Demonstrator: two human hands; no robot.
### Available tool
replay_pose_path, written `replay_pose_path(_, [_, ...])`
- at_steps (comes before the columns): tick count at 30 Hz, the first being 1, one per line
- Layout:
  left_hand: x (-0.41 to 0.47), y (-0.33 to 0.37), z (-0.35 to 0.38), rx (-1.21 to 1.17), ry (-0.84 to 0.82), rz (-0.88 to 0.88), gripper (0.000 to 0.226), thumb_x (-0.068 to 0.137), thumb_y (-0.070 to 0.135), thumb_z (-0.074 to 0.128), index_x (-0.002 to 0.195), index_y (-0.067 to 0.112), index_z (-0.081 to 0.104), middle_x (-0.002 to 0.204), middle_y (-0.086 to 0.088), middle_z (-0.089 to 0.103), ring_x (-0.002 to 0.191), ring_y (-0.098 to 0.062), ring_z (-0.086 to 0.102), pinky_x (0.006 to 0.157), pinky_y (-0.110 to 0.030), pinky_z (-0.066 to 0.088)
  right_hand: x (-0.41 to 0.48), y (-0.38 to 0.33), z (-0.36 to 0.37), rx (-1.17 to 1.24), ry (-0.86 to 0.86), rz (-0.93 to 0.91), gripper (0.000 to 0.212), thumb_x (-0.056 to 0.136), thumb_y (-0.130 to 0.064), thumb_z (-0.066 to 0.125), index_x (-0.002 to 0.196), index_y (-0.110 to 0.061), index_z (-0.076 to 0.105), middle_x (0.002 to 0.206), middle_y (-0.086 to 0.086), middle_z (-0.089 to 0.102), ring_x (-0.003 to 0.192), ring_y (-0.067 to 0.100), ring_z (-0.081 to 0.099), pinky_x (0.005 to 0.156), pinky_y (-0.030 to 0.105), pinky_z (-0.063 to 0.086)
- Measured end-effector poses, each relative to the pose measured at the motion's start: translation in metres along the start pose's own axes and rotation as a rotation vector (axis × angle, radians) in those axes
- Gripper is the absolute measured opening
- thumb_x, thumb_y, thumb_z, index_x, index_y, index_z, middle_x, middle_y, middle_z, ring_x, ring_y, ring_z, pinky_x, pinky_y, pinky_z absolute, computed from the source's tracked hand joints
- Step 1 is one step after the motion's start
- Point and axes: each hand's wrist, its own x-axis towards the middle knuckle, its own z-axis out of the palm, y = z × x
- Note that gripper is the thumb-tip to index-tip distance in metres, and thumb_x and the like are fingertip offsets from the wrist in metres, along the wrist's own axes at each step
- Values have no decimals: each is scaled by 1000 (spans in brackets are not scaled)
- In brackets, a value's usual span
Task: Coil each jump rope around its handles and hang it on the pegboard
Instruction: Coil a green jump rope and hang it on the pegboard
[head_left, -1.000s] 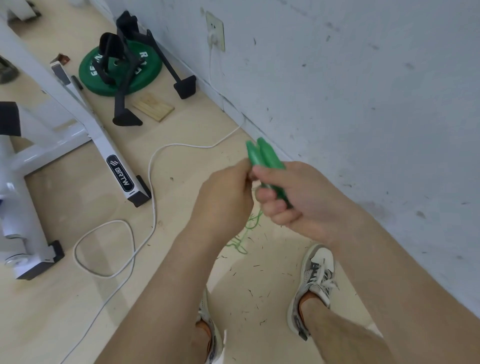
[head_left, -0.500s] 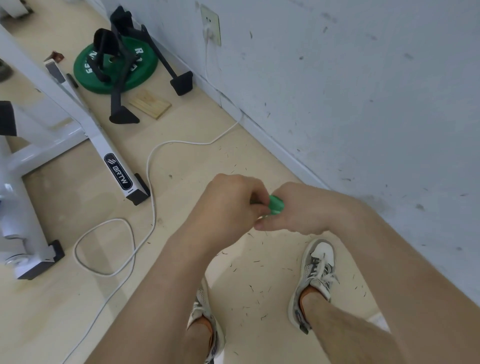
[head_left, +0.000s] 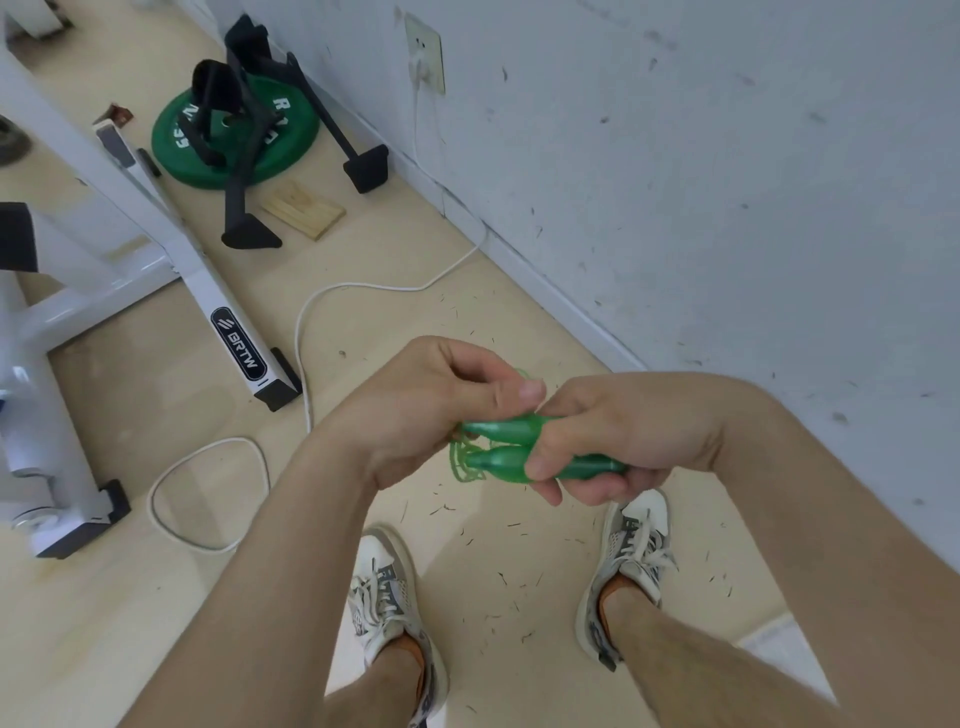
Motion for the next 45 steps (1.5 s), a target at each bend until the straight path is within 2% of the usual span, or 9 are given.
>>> replay_pose_path(4, [3,-3,0,-354,-42,-50,30,65,34,80,56,10,64,48,-1,46,38,-7,36,36,-14,27,-4,-2,-2,227,-45,-226,26,76,-37,55,72,-13,63,48,1,41,36,12,27,39,16,19])
replay_pose_path(7, [11,-7,7,-441,99,35,26,84,19,65,58,13,63,50,0,39,42,-6,27,38,-15,21,-3,-2,-3,343,134,-245,24,80,-34,53,72,-12,60,49,0,39,36,11,25,37,14,18])
replay_pose_path(10, [16,-9,15,-218,282,152,37,94,3,50,63,14,68,56,-4,43,50,-11,26,46,-21,22,0,-4,-1,407,345,-192,26,93,-28,48,75,-11,55,51,1,36,40,11,22,37,16,15])
replay_pose_path(16, [12,-18,32,837,414,360,21,95,19,51,90,19,71,59,11,54,60,-7,49,59,-21,39,0,3,-12,321,717,-22,22,91,-24,49,74,-11,55,54,2,38,41,13,23,39,19,14])
replay_pose_path(24, [7,-12,26,1138,362,498,5,83,22,69,82,23,73,68,6,54,64,-17,52,57,-30,40,5,7,-7,-33,595,228,27,90,-31,54,75,-9,57,57,4,42,42,16,30,39,18,22])
replay_pose_path(33, [1,-7,4,706,214,208,8,78,20,76,80,28,77,75,13,70,74,-3,62,68,-19,47,0,-4,4,-135,175,234,22,86,-30,58,75,-11,59,53,2,44,43,15,30,42,20,20])
replay_pose_path(36, [-1,-3,-6,479,70,77,7,75,20,79,82,21,79,77,-2,75,80,-23,67,76,-33,53,-5,-5,3,-142,78,161,21,86,-28,61,76,-10,64,53,4,45,44,16,31,43,22,22])
replay_pose_path(41, [-3,-7,-6,-351,-182,-41,27,49,17,87,67,8,69,60,-10,60,54,-23,50,48,-23,33,-11,-7,-2,108,-89,-214,22,75,-32,64,73,-11,68,47,1,44,39,14,29,41,20,20])
replay_pose_path(45, [3,-4,11,-506,-77,-22,24,68,-3,61,55,17,63,49,-1,42,40,-8,30,36,-15,17,-8,-2,-4,420,75,-349,24,69,-36,60,66,-13,65,44,-1,42,32,8,27,37,13,18])
